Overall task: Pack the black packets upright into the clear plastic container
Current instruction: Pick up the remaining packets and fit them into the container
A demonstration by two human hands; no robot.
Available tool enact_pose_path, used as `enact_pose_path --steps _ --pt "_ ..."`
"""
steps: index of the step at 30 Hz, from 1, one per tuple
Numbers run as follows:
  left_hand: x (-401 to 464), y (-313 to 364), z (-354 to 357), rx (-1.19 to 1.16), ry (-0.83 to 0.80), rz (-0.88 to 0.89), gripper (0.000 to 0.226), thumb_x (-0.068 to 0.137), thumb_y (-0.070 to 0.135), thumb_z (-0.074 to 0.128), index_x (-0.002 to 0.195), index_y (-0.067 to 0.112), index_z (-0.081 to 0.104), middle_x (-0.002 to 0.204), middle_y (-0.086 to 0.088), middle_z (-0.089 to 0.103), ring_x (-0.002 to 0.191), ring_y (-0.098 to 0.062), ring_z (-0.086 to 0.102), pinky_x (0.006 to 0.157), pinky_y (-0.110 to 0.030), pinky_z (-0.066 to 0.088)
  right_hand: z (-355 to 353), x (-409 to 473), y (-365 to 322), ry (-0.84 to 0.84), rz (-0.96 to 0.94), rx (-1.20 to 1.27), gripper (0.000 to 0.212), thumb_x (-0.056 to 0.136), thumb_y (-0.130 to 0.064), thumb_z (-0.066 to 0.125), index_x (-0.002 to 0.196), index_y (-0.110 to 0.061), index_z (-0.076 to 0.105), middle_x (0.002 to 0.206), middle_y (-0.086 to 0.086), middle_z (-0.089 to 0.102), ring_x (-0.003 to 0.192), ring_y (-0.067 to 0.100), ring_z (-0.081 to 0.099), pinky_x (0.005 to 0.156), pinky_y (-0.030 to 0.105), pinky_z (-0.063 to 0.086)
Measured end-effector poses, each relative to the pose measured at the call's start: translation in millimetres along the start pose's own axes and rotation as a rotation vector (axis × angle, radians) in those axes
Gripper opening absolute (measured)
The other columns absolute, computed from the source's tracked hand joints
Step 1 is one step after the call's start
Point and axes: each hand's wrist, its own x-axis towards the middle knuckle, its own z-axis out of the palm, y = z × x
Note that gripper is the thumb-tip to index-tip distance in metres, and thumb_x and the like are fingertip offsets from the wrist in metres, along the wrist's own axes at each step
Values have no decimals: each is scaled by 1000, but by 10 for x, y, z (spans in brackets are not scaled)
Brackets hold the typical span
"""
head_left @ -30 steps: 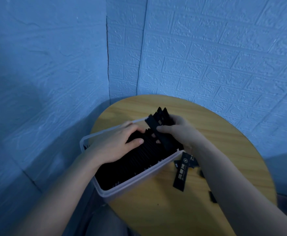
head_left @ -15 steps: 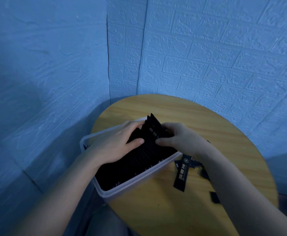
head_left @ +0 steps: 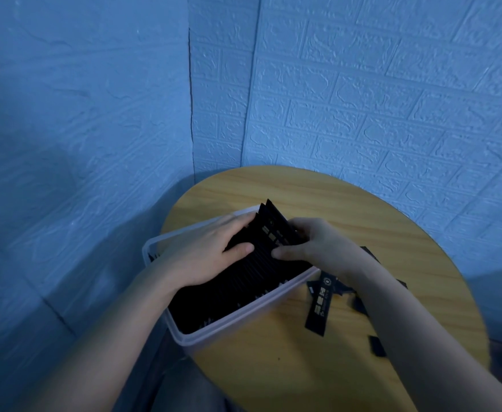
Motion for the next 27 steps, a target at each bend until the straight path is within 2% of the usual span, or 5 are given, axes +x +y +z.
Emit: enact_pose_path --steps 5,9,13,22,27 --pt "17 -7 11 44 -26 7 56 101 48 36 154 37 21 157 22 21 140 -2 29 109 -33 35 -6 -11 15 -1 -18 23 30 80 -17 77 108 -18 68 99 2 74 93 16 70 95 42 52" --pt "16 -9 16 58 -43 24 50 102 47 34 150 42 26 157 24 18 142 -2 26 111 -32 33 -31 -15 31 -2 -19 48 22 88 -13 67 110 -15 67 100 6 73 92 18 71 94 41 53" --pt "14 5 6 35 -60 20 48 102 45 35 149 47 25 159 24 11 144 -2 23 113 -35 31 -39 -12 49 -30 -31 20 25 88 -10 67 112 -17 66 100 5 73 95 18 69 97 42 51" --pt "35 -33 15 24 -63 20 52 101 47 35 152 38 26 153 23 25 137 -2 33 107 -33 37 -44 4 54 -46 -16 64 34 82 -4 73 112 -18 66 102 5 72 97 16 68 98 37 50" --pt "25 -29 7 8 -71 12 52 101 47 36 151 35 29 148 21 29 130 -2 39 102 -36 40 -10 15 68 -17 -22 -16 31 82 -11 73 110 -21 65 99 0 72 94 14 68 96 39 51"
